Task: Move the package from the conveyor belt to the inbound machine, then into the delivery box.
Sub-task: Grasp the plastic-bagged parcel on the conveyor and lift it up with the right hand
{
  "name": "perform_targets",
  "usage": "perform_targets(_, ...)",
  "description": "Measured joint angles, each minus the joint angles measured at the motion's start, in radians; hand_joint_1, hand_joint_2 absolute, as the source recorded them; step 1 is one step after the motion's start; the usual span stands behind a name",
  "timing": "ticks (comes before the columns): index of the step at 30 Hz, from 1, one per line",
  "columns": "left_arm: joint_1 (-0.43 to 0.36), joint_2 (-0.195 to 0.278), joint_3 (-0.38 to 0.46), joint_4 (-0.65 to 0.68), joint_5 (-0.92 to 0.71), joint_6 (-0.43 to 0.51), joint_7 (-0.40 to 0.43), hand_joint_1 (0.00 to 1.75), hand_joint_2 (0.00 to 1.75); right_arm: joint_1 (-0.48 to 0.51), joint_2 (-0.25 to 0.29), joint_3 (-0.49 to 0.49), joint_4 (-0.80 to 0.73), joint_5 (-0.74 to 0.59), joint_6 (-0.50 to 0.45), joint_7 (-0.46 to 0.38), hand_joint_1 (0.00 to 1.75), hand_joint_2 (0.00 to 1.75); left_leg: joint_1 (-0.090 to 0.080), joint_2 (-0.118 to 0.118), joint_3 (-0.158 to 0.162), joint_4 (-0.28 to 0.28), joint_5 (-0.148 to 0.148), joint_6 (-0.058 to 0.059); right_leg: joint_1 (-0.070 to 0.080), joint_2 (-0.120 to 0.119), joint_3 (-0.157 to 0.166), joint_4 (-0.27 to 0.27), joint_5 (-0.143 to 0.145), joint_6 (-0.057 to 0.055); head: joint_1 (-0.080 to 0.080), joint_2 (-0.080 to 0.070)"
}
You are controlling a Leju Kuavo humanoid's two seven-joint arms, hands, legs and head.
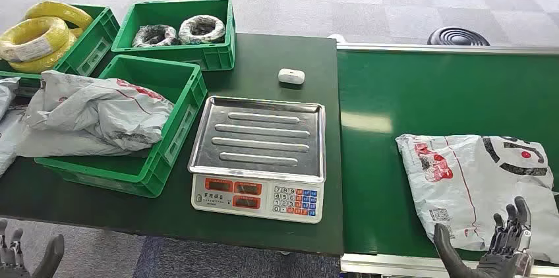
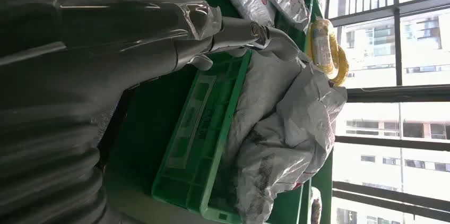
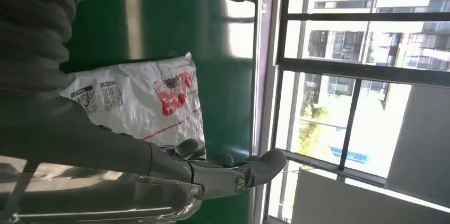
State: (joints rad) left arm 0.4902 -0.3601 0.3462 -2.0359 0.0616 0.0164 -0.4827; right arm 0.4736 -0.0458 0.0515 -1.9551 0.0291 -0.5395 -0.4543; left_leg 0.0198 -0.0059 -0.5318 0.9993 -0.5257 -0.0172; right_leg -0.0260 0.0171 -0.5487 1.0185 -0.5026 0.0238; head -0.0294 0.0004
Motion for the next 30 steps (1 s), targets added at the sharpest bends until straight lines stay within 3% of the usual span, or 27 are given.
perform_targets(4,-0.006,0.000,-0.011,-0.013,-0.048,-0.016,-0.019,0.00,1.75,-0.034,-0.032,-0.024,0.022,0.130,-0.060,0.060,0.00,1.75,0.000,0.000,0.000,0.000,0.000,0.000,0.000,0.000,0.000,0.000,0.000,0.000,0.000,0.000)
perform_targets(7,-0.016,0.005,-0.027,-0.026,-0.067,-0.027,-0.027,0.00,1.75,-0.104,-0.080,-0.107,0.075,0.283,-0.056,0.154,0.00,1.75,-0.001,0.000,0.002,0.001,0.000,0.001,-0.001,0.000,0.002,0.000,0.001,0.000,0.000,0.000)
perform_targets(11,-0.036,0.029,-0.064,-0.034,-0.054,-0.003,-0.027,0.00,1.75,-0.230,-0.174,-0.239,0.210,0.443,0.098,0.357,0.00,1.75,-0.001,0.000,0.003,0.002,0.001,0.001,-0.001,0.000,0.004,0.000,0.002,0.001,0.000,0.000)
perform_targets(15,-0.066,0.071,-0.119,-0.034,-0.036,0.045,-0.018,0.00,1.75,-0.378,-0.296,-0.299,0.400,0.497,0.273,0.512,0.00,1.75,-0.002,0.000,0.003,0.002,0.002,0.003,-0.002,0.000,0.004,0.000,0.003,0.002,0.000,0.000)
perform_targets(19,-0.085,0.105,-0.165,-0.034,-0.032,0.071,-0.013,0.00,1.75,-0.471,-0.375,-0.304,0.532,0.505,0.329,0.548,0.00,1.75,-0.001,-0.001,0.004,0.002,0.003,0.003,-0.002,-0.001,0.004,0.000,0.003,0.002,0.000,0.000)
perform_targets(24,-0.090,0.129,-0.195,-0.034,-0.029,0.085,-0.012,0.00,1.75,-0.506,-0.414,-0.303,0.599,0.505,0.352,0.566,0.00,1.75,-0.001,-0.003,0.002,0.002,0.003,0.003,-0.001,-0.001,0.002,0.000,0.003,0.002,0.000,0.000)
perform_targets(28,-0.106,0.149,-0.218,-0.027,-0.024,0.098,-0.011,0.00,1.75,-0.572,-0.435,-0.293,0.686,0.509,0.459,0.594,0.00,1.75,-0.002,-0.002,0.001,0.002,0.003,0.003,-0.002,-0.001,0.002,0.000,0.003,0.002,0.000,0.000)
perform_targets(30,-0.122,0.163,-0.235,-0.016,-0.019,0.107,-0.008,0.00,1.75,-0.628,-0.449,-0.279,0.764,0.520,0.540,0.570,0.00,1.75,-0.002,-0.002,0.001,0.002,0.003,0.003,-0.002,-0.001,0.003,0.000,0.003,0.002,0.000,0.000)
